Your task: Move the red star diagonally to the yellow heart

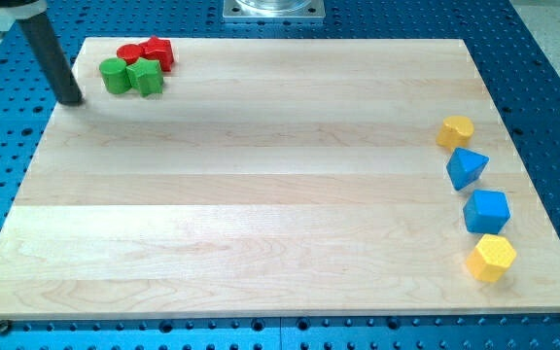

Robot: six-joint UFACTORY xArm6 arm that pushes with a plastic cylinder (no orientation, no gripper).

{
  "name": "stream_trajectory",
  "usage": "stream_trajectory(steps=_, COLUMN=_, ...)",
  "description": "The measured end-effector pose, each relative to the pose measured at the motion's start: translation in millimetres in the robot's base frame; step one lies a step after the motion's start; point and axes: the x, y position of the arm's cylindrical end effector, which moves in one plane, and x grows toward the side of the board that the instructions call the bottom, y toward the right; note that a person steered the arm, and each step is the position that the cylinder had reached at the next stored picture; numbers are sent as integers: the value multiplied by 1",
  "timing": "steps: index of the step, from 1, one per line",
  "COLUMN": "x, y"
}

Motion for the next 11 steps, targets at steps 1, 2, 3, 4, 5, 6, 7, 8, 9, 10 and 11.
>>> stream_trajectory(steps=1, x=-54, y=5)
stream_trajectory(steps=2, x=-72, y=32)
stream_trajectory(steps=3, x=-74, y=129)
stream_trajectory(steps=4, x=-73, y=199)
stream_trajectory(steps=5, x=-75, y=199)
stream_trajectory(steps=6, x=-84, y=206)
stream_trajectory(steps=7, x=-85, y=234)
stream_trajectory(steps=8, x=-84, y=298)
stream_trajectory(steps=9, x=-48, y=346)
stream_trajectory(steps=10, x=-57, y=315)
stream_trajectory(steps=11, x=-97, y=319)
